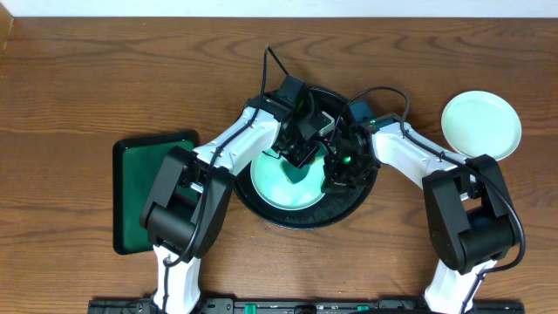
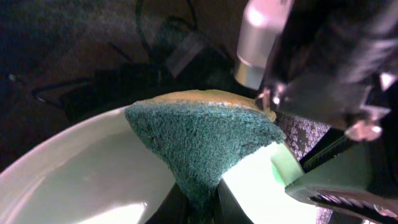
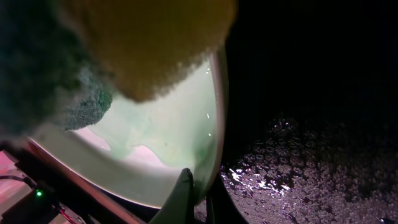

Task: Clean dirty plates on tray and stack at the side
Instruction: 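Keep rubbing the sponge over the plate surface with the left gripper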

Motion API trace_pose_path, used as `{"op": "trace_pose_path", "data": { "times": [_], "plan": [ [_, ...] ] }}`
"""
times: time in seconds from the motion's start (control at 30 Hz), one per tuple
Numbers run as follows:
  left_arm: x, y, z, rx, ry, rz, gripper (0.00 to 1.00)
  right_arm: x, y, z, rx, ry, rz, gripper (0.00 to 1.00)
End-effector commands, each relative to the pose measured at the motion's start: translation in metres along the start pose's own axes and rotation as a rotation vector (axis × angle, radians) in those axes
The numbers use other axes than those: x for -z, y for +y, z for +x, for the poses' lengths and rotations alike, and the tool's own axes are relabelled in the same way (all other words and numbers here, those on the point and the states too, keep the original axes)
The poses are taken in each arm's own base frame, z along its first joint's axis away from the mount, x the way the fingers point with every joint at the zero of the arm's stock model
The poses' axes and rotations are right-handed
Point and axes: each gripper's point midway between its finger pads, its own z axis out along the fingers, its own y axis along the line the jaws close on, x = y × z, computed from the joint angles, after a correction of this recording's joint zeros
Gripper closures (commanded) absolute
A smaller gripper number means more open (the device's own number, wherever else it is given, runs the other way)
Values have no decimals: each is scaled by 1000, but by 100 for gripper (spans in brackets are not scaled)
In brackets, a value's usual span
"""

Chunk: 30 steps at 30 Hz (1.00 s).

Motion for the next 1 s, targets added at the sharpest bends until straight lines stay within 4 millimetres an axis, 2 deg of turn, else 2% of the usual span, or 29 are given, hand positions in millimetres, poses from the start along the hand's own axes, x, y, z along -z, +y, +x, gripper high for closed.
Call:
{"op": "trace_pose_path", "data": {
  "times": [0.0, 0.33, 0.43, 0.53, 0.73, 0.97],
  "plan": [
    [2, 4, -18, -51, -57, -11, 93, -12, -20, 12, 32, 42, 85, 99],
    [23, 56, -31, -28, -160, -102, 93, -12, -21, 18, 19, 66, 93, 99],
    [31, 79, -23, 51, -156, -153, 93, -11, -22, 19, 17, 70, 94, 99],
    [37, 97, -3, 111, -105, -195, 93, -11, -21, 18, 18, 67, 93, 99],
    [37, 97, 23, 158, -6, -194, 93, -12, -21, 18, 19, 66, 92, 99],
    [18, 93, 63, 152, 148, -274, 93, -12, -21, 18, 24, 66, 92, 99]
  ]
}}
